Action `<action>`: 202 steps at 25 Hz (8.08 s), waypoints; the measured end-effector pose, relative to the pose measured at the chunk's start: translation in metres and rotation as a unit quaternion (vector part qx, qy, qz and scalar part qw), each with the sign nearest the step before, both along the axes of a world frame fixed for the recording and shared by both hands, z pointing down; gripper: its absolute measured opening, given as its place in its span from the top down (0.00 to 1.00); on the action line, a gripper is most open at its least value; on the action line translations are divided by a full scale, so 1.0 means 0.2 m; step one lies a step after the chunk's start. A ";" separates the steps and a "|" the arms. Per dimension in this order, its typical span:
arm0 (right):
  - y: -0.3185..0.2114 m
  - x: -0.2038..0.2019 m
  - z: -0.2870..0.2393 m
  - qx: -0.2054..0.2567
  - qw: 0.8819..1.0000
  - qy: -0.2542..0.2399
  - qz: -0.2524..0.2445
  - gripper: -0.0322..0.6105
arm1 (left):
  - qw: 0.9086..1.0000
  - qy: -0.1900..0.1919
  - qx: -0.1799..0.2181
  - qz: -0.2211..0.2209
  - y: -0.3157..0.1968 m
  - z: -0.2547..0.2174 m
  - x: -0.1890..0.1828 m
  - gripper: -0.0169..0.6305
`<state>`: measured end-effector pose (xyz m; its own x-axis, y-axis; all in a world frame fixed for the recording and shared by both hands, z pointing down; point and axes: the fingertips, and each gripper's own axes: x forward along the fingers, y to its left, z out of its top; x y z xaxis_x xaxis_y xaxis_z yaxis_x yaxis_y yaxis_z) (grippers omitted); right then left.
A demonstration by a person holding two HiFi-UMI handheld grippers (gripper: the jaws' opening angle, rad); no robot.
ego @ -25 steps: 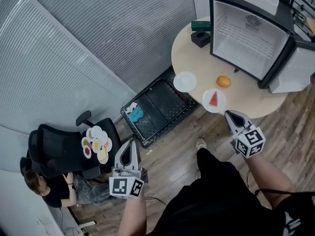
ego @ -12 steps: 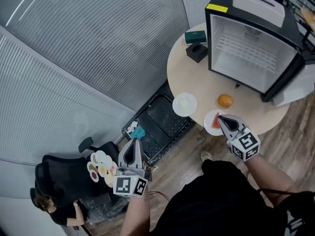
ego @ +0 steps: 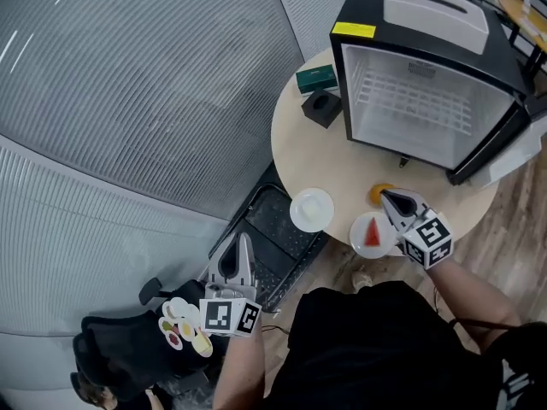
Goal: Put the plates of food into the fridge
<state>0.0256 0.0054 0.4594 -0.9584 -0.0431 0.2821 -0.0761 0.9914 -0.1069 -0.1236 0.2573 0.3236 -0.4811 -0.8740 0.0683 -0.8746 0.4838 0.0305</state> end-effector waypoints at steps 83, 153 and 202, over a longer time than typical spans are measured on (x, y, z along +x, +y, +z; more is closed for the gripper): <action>0.49 0.51 1.33 -0.471 0.705 -0.120 0.517 0.78 | 0.841 -0.006 -0.109 0.531 -1.02 0.80 0.19 0.97; -0.40 0.32 0.07 -0.472 0.705 -0.415 0.330 0.92 | 0.906 -0.041 0.004 0.421 -1.41 0.11 -0.03 0.97; -1.11 -0.24 0.03 -0.512 0.664 -0.406 0.364 0.92 | 0.933 -0.035 0.012 0.358 -1.71 -0.03 -0.38 0.97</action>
<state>-0.0219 -0.2162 0.4653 -0.6419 -0.7630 -0.0761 -0.0007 0.0998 -0.9950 -0.2002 -0.0856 0.3184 0.2251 -0.9737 0.0342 -0.9734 -0.2263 -0.0347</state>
